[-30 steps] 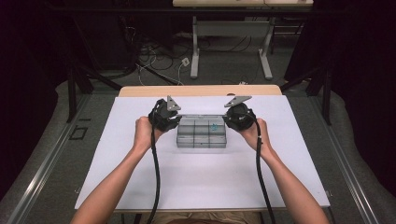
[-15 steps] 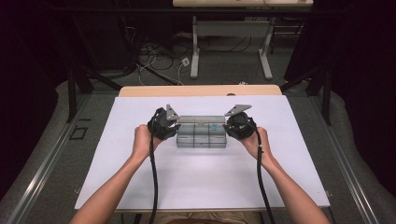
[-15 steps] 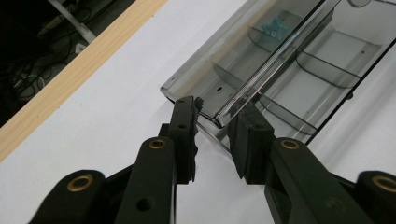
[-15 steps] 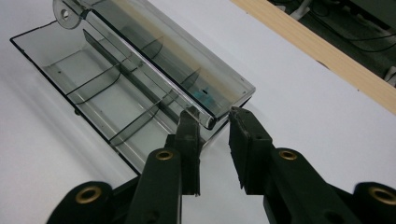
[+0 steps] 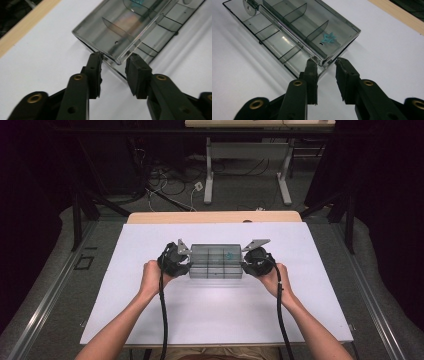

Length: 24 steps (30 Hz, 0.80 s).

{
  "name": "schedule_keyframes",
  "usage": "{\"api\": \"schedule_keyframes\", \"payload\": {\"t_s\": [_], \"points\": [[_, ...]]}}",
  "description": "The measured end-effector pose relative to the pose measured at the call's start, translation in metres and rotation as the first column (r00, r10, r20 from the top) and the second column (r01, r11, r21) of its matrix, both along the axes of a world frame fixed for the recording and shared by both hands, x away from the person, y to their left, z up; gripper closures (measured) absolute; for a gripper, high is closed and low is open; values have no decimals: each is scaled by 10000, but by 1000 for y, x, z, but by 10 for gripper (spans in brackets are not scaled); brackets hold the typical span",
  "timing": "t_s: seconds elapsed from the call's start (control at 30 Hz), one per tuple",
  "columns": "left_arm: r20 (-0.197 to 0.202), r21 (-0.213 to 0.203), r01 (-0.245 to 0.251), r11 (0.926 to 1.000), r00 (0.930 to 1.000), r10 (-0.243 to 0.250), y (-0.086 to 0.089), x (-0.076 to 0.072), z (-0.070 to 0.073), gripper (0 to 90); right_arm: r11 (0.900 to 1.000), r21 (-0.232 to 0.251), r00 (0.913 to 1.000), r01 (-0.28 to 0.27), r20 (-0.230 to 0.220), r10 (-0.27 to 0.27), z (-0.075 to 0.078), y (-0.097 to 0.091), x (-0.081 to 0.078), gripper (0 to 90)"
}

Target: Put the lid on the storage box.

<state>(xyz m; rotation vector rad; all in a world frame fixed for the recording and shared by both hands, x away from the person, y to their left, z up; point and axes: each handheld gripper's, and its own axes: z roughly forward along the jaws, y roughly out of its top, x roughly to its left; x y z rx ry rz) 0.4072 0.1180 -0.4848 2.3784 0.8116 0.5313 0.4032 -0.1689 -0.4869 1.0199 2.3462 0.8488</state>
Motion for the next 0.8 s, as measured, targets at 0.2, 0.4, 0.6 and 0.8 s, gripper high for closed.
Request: {"api": "schedule_keyframes", "payload": {"t_s": [0.2,0.4,0.6,0.8], "points": [[-689,-245,-337,9991,9971,319,9,-12,-4,300,10000,81,9982,-28,-599,33,-7,-7,-6,509],[-754,-367,-511,9980,9960,482,20,-34,-3,85,9961,847,9942,-237,-1026,324,-8,-20,-18,241],[-756,-494,-628,9968,9954,590,34,-57,-2,0,9897,1347,9901,-483,-1244,653,-11,-33,-37,133],[-491,-686,-747,9948,9962,714,45,-75,-5,0,9856,1565,9876,-638,-1323,849,-17,-43,-52,56]]}}
